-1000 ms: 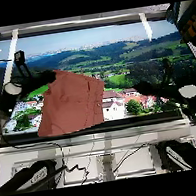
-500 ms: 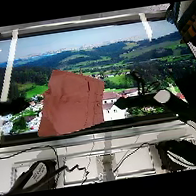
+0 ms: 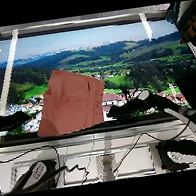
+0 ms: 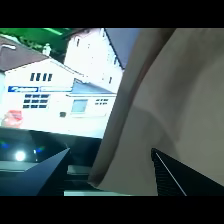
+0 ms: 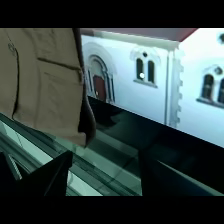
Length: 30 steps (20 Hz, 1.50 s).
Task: Fold the clothes and pants, and hang the long-sleeved shirts on hangers.
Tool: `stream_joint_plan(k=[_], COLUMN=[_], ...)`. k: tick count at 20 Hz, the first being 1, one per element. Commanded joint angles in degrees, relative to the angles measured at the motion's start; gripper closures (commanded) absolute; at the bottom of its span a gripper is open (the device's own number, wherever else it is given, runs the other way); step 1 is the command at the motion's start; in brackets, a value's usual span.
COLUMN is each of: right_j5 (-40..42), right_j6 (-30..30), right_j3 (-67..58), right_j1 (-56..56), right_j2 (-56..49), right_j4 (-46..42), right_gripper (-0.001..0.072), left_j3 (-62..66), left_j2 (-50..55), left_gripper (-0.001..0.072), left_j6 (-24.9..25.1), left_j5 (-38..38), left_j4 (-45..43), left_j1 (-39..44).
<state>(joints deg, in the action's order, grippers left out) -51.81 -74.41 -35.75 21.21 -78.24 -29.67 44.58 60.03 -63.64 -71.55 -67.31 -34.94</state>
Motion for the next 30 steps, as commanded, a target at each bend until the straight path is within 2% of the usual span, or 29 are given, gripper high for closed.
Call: stream_joint_plan(k=[1, 4, 5, 8, 10, 11, 12, 13, 14, 18, 21, 24, 27, 30], right_j5=[-1.20, -1.18, -1.11, -0.96, -0.68, -0.33, 0.50, 1.36, 2.54, 4.26, 3.30, -0.55, -1.73, -1.66], right_j6=[-0.20, -2.99, -3.58, -3.56, -3.56, -3.56, -3.50, -3.45, -3.26, -2.86, -2.75, 1.03, 1.27, 1.46], right_j3=[-3.56, -7.52, -8.74, -11.21, -12.37, -12.81, -13.09, -13.42, -13.77, -16.00, -16.04, -16.04, -16.04, -16.04], right_j1=[2.84, 6.84, 7.91, 8.83, 8.76, 8.79, 8.79, 8.76, 8.76, 6.29, 0.24, -4.83, -5.97, -5.46], right_j2=[-4.61, -9.11, -10.36, -11.43, -11.43, -11.43, -11.41, -11.41, -11.39, -11.39, -10.78, -8.85, -7.43, -7.37], right_j4=[2.97, 3.02, 3.28, 4.37, 4.39, 4.39, 4.37, 4.35, 4.22, 1.36, 1.07, 0.09, -3.82, -4.04], right_gripper=[0.0225, 0.0242, 0.0275, 0.0287, 0.0400, 0.0404, 0.0462, 0.0617, 0.0694, 0.0696, 0.0696, 0.0696, 0.0696, 0.0696], left_j3=[-0.48, -0.50, -0.52, -0.52, -0.55, -0.55, -0.55, -0.55, -0.55, -1.36, -3.06, -5.07, -6.51, -6.60], left_j2=[0.02, 0.57, 0.74, 1.60, 2.36, 2.80, 3.28, 3.58, 3.85, 4.42, 5.46, 6.84, 9.88, 13.11], left_gripper=[0.0120, 0.0120, 0.0121, 0.0121, 0.0121, 0.0120, 0.0120, 0.0121, 0.0121, 0.0121, 0.0121, 0.0121, 0.0122, 0.0124], left_j6=[0.17, 0.15, 0.15, -0.04, -0.07, -0.04, -0.07, -0.07, -0.07, 0.15, 0.85, 1.16, 1.11, 2.27], left_j5=[1.95, 2.56, 2.56, 2.56, 2.54, 2.43, 1.92, 1.57, 1.40, 2.05, 2.14, 2.78, 2.93, 1.84], left_j4=[-1.11, -2.86, -4.00, -7.96, -8.09, -8.11, -8.09, -8.09, -7.58, 4.09, 4.85, 7.15, 5.38, 4.37], left_j1=[-0.28, -0.28, -0.28, -0.28, -0.28, -0.26, -0.26, -0.26, -0.26, 1.18, 4.90, 10.32, 14.10, 14.53])
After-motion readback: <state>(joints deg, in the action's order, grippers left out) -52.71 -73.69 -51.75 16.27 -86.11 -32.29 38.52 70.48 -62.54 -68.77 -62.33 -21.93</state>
